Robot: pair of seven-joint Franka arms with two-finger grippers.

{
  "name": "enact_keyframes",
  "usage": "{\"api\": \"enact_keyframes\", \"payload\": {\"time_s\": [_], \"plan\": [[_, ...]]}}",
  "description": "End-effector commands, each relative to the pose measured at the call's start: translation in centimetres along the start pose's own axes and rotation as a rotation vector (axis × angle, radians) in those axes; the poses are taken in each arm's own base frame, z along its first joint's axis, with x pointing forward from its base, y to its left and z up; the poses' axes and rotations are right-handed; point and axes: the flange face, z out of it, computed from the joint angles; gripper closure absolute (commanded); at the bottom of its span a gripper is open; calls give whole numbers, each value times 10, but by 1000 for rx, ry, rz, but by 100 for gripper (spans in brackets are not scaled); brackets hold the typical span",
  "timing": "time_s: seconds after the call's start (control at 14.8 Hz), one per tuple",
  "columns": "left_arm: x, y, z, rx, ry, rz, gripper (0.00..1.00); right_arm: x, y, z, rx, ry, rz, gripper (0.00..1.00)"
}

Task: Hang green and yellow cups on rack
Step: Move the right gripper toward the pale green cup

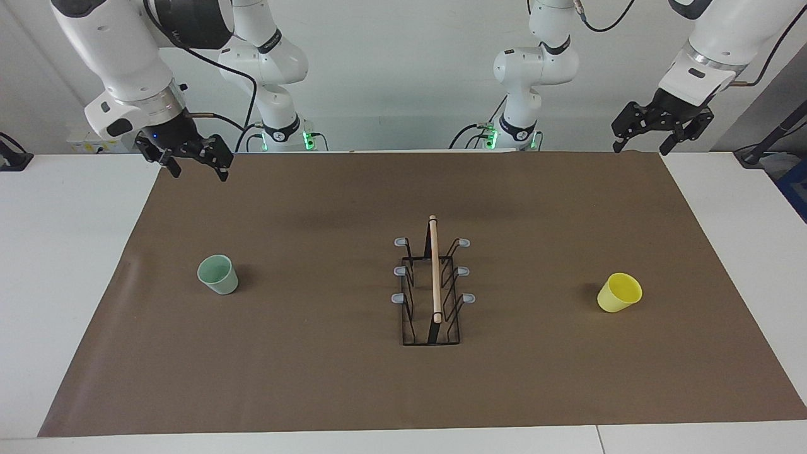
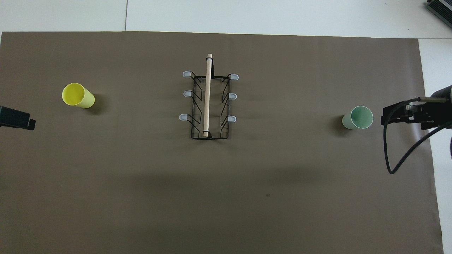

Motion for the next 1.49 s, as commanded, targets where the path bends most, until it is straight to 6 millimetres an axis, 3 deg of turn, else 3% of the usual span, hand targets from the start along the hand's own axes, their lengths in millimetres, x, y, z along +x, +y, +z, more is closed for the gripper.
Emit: {"api": "enact_keyframes", "payload": {"time_s": [0.0, 0.47, 0.68, 0.88, 1.15, 1.42], "plan": [[-7, 1, -1, 4, -8, 4, 0, 2, -1, -3, 5, -4, -5, 0], [-7, 1, -1, 4, -8, 4, 0, -5, 1, -3, 16, -1, -1, 0], [-7, 1, -1, 4, -8, 4, 0, 8, 17, 11, 19, -10, 38, 0], [-7, 1, -1, 4, -8, 4, 0, 50, 29, 57, 31, -62, 71, 0], [-7, 1, -1, 4, -8, 4, 0, 114, 14, 122, -23, -118, 45, 0], [-7, 1, -1, 4, -8, 4, 0, 130, -21, 164, -198, -131, -196, 0]]}}
